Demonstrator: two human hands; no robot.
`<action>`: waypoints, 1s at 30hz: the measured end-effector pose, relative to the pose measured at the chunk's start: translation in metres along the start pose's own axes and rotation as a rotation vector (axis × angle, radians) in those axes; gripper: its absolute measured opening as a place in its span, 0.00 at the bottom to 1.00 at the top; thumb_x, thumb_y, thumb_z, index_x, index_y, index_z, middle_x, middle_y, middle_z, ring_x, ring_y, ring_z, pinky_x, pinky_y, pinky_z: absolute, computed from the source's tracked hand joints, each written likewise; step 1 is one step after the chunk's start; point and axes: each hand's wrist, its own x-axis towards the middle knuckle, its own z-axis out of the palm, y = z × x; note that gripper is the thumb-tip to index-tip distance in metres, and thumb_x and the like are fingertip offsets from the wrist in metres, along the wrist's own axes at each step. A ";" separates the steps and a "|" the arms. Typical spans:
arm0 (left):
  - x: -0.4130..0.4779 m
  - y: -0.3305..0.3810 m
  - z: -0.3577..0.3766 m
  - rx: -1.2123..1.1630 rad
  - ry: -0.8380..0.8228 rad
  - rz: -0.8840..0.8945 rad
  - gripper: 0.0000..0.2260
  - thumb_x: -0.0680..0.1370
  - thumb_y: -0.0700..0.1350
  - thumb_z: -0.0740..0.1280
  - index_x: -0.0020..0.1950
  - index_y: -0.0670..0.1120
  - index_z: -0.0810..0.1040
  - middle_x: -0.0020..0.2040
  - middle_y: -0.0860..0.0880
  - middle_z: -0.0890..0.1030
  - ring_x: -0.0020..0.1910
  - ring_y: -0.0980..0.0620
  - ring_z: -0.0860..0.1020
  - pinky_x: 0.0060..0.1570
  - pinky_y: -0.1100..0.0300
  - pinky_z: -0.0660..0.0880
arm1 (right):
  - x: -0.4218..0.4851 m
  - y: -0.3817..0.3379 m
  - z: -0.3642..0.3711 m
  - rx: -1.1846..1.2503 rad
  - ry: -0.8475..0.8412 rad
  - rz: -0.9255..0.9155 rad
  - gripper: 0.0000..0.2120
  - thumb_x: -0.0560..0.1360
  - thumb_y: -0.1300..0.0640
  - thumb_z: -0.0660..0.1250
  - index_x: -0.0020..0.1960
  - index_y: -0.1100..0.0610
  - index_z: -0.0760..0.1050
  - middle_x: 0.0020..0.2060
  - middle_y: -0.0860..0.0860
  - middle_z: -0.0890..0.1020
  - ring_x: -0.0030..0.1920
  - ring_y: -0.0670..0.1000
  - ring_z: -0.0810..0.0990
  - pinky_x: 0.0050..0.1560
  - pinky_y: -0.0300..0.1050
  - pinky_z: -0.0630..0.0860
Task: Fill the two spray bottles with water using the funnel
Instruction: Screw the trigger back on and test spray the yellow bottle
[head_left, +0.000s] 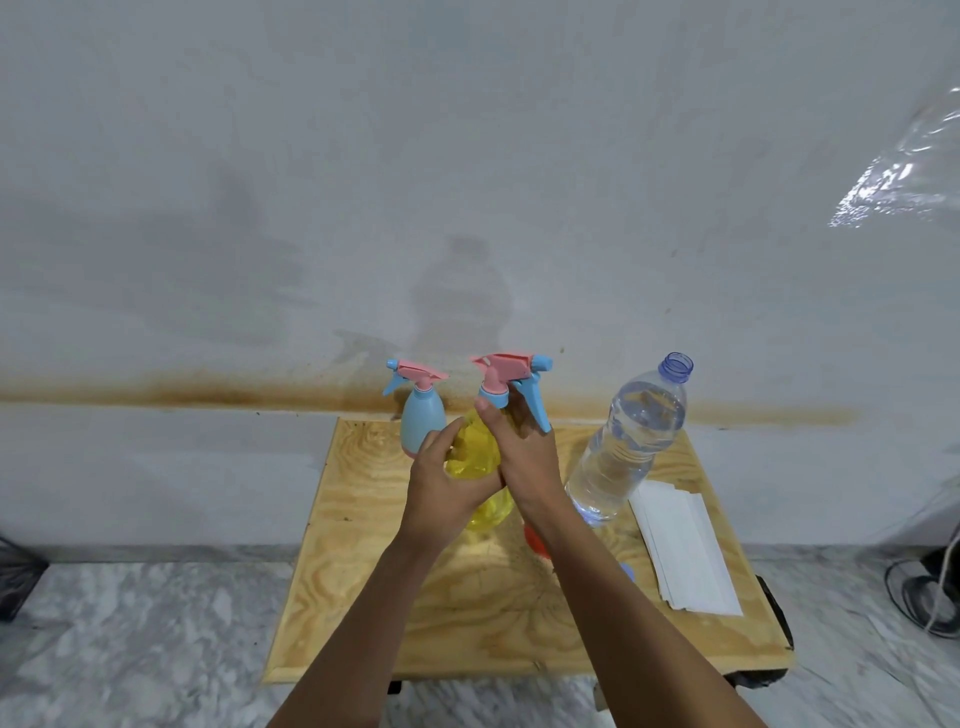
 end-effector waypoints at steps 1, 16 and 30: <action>0.001 0.002 -0.001 -0.020 -0.002 0.007 0.28 0.68 0.41 0.80 0.65 0.53 0.77 0.50 0.50 0.78 0.48 0.61 0.77 0.46 0.71 0.74 | 0.002 -0.001 -0.003 0.011 -0.032 0.010 0.04 0.76 0.52 0.72 0.50 0.45 0.81 0.45 0.45 0.84 0.47 0.43 0.82 0.49 0.42 0.79; 0.004 0.006 -0.009 0.026 -0.091 -0.059 0.29 0.68 0.51 0.81 0.67 0.53 0.77 0.56 0.55 0.79 0.59 0.57 0.76 0.55 0.68 0.71 | 0.013 -0.020 -0.020 -0.212 -0.153 -0.094 0.08 0.74 0.50 0.73 0.53 0.44 0.82 0.51 0.45 0.86 0.55 0.45 0.83 0.63 0.53 0.76; 0.002 0.018 -0.009 0.024 -0.201 -0.085 0.29 0.71 0.50 0.79 0.67 0.61 0.70 0.56 0.63 0.76 0.61 0.59 0.74 0.58 0.66 0.70 | 0.012 -0.024 -0.022 -0.379 -0.148 -0.166 0.09 0.80 0.52 0.66 0.57 0.51 0.81 0.50 0.41 0.85 0.52 0.36 0.81 0.53 0.31 0.73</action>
